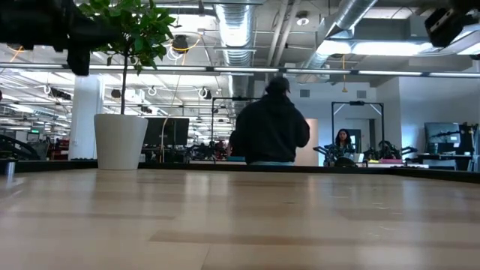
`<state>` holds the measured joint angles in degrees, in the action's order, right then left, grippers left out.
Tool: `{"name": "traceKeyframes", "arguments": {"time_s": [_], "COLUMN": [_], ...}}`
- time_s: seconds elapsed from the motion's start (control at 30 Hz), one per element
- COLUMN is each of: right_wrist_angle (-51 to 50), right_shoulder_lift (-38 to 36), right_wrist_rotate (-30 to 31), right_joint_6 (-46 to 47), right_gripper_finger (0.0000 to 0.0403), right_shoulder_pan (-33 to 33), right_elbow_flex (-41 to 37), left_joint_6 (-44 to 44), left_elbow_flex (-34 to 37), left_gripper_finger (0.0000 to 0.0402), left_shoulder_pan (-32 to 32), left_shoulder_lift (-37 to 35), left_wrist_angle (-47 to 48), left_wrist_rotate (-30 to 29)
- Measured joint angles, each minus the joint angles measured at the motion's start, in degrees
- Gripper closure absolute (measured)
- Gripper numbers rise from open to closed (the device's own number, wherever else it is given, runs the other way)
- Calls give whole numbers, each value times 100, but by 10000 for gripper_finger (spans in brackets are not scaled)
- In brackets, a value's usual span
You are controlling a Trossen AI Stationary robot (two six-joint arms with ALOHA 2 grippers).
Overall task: Fold microfiber towels
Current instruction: Return to Home Position
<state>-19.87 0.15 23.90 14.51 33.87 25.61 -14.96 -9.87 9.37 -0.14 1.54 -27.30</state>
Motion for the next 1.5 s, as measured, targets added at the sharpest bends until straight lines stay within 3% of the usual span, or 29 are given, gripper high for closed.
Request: {"name": "traceKeyframes", "arguments": {"time_s": [0.37,0.67,0.93,1.23,1.5], "right_wrist_angle": [1071,2091,2489,2349,2342], "right_shoulder_lift": [4,4,15,23,21], "right_wrist_rotate": [0,-17,-195,-131,-136], "right_joint_6": [-1,-8,-1183,-1196,-1196], "right_gripper_finger": [397,397,393,363,360], "right_shoulder_pan": [2,2,-27,-108,-108], "right_elbow_flex": [-1315,-2438,-2516,-2516,-2516], "left_joint_6": [271,840,1087,1088,1082], "left_elbow_flex": [733,750,748,748,748], "left_gripper_finger": [401,401,401,401,401], "left_shoulder_pan": [-7,-10,-9,-7,-7], "left_shoulder_lift": [26,61,61,61,61], "left_wrist_angle": [-61,-102,-83,-70,-66], "left_wrist_rotate": [36,105,102,-12,-11]}}
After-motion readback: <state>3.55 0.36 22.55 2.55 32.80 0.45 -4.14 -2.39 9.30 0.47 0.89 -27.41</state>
